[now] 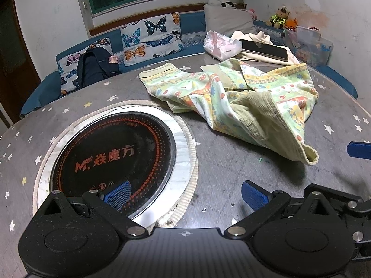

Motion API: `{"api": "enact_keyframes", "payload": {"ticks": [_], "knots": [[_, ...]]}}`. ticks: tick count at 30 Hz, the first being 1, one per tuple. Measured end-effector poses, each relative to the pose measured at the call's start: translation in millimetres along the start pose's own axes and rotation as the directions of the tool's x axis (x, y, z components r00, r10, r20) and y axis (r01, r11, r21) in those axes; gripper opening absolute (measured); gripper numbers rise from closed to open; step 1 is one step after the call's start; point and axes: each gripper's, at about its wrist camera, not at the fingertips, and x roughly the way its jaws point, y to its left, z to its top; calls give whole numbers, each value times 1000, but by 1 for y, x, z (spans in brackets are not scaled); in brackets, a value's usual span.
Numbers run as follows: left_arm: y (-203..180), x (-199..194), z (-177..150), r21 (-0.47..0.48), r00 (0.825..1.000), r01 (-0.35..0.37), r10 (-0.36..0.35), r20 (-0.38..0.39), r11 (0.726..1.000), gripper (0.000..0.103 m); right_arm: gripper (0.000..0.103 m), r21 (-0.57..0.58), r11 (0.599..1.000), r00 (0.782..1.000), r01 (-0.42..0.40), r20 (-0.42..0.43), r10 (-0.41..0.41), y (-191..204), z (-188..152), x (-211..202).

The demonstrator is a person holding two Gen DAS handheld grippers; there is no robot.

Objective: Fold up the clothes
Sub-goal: 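Move both grippers toward the crumpled green patterned shirt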

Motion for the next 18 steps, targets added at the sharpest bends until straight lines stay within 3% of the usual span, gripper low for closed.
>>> {"api": "enact_keyframes", "payload": {"ticks": [18], "knots": [[2,8,21,5,1000,-5,5,7,1000,103,103,-17,1000,1000,-26,8,26,-7,18,5]]}}
